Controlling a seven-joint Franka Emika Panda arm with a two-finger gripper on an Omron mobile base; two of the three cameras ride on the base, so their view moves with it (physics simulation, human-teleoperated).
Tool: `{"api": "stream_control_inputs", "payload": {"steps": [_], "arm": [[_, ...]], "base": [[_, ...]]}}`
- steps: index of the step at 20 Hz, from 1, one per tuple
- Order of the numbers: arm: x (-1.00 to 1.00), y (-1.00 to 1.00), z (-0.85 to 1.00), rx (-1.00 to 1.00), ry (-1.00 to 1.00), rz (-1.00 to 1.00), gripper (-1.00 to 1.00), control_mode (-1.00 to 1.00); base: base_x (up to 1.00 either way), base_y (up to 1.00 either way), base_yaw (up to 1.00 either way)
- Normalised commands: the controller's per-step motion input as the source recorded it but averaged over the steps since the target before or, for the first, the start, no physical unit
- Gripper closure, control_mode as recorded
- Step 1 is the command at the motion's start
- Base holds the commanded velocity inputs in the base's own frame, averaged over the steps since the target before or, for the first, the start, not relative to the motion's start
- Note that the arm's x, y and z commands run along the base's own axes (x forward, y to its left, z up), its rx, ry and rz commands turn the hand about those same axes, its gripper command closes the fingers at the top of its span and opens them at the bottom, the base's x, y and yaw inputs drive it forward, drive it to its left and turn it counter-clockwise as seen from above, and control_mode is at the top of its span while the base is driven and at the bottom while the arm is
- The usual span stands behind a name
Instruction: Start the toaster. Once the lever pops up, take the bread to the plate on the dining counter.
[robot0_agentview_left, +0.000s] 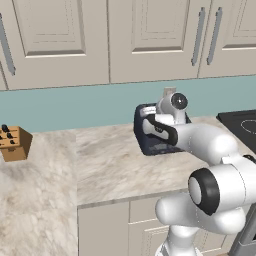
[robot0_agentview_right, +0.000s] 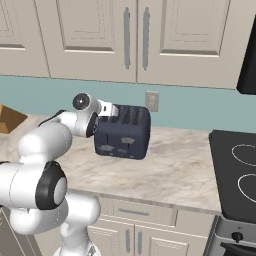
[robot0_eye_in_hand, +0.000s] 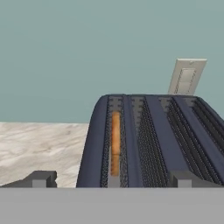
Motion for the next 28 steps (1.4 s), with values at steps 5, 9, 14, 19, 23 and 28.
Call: {"api": "stream_control_inputs", "payload": {"steps": [5,9,14,19,23,28], "arm": [[0.00,-0.03,0.00,0.00,0.00,0.00,-1.00,-1.00],[0.00,-0.01,0.00,0.00,0.00,0.00,-1.00,-1.00],[0.00,-0.04,0.00,0.00,0.00,0.00,-1.00,-1.00],[0.00,-0.08,0.00,0.00,0.00,0.00,-1.00,-1.00],[0.00,0.00,0.00,0.00,0.00,0.00,-1.00,-1.00],[0.00,0.00,0.00,0.00,0.00,0.00,-1.00,-1.00]], "base": [[0.00,0.00,0.00],[0.00,0.00,0.00],[0.00,0.00,0.00],[0.00,0.00,0.00],[0.00,0.00,0.00],[0.00,0.00,0.00]]}}
